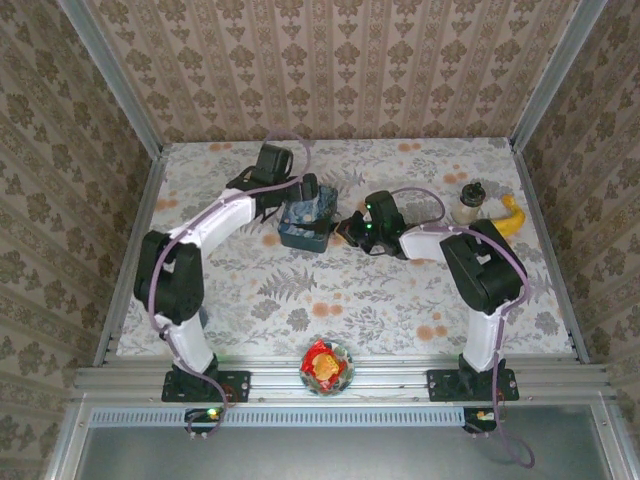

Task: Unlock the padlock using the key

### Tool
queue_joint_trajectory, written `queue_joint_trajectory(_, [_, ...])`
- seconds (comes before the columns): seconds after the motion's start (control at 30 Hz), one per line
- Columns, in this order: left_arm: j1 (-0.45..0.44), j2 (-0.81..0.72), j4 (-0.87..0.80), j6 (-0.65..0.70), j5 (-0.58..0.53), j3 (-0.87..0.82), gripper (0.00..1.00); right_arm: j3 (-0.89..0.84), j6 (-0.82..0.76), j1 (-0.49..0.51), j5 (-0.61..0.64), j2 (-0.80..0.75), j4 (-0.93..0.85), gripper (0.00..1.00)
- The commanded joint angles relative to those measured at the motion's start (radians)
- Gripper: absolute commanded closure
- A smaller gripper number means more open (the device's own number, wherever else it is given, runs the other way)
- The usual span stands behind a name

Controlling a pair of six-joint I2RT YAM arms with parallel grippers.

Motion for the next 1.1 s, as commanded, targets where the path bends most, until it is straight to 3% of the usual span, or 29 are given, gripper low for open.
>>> queue_joint_trajectory(0.0, [0.003,0.099,-0.086,0.03,0.037,0.079,0.0,-0.04,0.042,0.039,0.067,-0.078,0.068,1.0])
queue_joint_trajectory(0.27, [-0.011,0.25,-0.071,0.039,0.239,0.235,0.03,-0.136,0.049,0.091,0.135,-0.15,0.068,1.0])
queue_joint_trajectory(0.37, [-0.02,0.263,-0.086,0.051,0.236,0.257,0.05,-0.143,0.005,0.073,0.182,-0.169,-0.006,1.0])
queue_joint_trajectory(0.57, [-0.02,0.251,-0.056,0.045,0.238,0.215,0.21,-0.119,-0.027,0.029,0.264,-0.139,-0.074,1.0])
queue_joint_trajectory(0.8, [-0.025,0.247,-0.033,0.035,0.248,0.177,0.22,-0.072,-0.026,0.007,0.277,-0.104,-0.043,1.0])
queue_joint_trajectory(0.97, [-0.025,0.222,-0.023,0.039,0.244,0.152,0.21,0.081,-0.226,0.017,0.365,-0.09,-0.356,1.0])
queue_joint_trajectory(1.07, [-0.023,0.213,-0.019,0.04,0.242,0.143,0.21,0.093,-0.284,0.019,0.403,-0.078,-0.397,1.0])
